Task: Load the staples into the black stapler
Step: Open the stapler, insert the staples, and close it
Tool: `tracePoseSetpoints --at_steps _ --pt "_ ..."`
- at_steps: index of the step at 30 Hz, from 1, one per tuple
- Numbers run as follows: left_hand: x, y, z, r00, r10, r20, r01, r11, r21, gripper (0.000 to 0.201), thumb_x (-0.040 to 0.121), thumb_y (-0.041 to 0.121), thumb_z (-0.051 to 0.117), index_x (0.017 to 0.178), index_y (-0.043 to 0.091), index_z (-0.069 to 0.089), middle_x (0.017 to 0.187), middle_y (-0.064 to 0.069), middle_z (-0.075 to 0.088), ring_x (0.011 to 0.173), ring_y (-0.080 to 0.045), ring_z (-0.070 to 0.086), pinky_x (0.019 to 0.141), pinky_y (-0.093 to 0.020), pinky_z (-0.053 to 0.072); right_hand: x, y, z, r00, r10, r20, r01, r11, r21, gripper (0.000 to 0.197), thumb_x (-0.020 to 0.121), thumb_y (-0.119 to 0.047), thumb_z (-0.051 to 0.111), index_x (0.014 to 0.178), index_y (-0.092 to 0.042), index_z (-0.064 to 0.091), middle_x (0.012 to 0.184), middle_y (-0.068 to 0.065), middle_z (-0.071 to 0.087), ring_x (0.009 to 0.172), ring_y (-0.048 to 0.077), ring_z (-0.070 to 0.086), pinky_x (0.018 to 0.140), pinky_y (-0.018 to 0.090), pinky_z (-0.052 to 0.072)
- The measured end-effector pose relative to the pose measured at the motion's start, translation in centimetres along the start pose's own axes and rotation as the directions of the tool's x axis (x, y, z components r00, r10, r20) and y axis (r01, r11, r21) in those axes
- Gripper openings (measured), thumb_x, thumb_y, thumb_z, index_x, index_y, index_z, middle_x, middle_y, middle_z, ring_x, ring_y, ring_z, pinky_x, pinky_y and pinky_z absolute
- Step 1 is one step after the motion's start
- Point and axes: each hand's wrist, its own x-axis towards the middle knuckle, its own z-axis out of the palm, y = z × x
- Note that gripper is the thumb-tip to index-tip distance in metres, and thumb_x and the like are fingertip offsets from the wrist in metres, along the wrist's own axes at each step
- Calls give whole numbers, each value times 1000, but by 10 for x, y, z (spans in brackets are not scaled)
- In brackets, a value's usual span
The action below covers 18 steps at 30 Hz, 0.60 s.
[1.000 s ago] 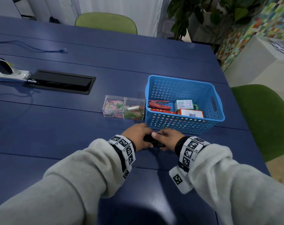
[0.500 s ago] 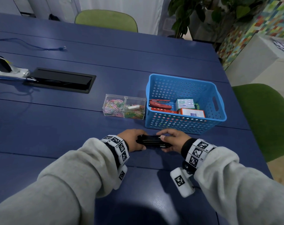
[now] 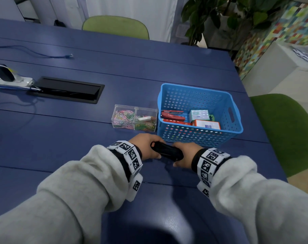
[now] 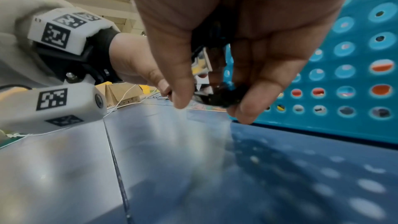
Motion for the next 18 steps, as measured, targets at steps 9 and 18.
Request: tracePoseSetpoints --at_steps 9,18 --pt "-2 5 -2 998 -23 -50 16 988 -154 42 64 15 81 101 27 66 93 4 63 86 -15 59 87 -29 49 -3 -5 -3 997 11 -74 -15 998 -55 38 75 -28 70 110 -19 58 112 9 67 105 27 61 87 33 50" --pt "-7 21 -11 997 37 -63 -48 983 -177 43 63 13 81 101 25 65 94 5 63 89 -14 59 89 -28 47 -16 -11 -26 996 -9 -90 -3 991 -133 29 75 -31 69 100 -17 63 105 8 69 101 27 61 77 28 44"
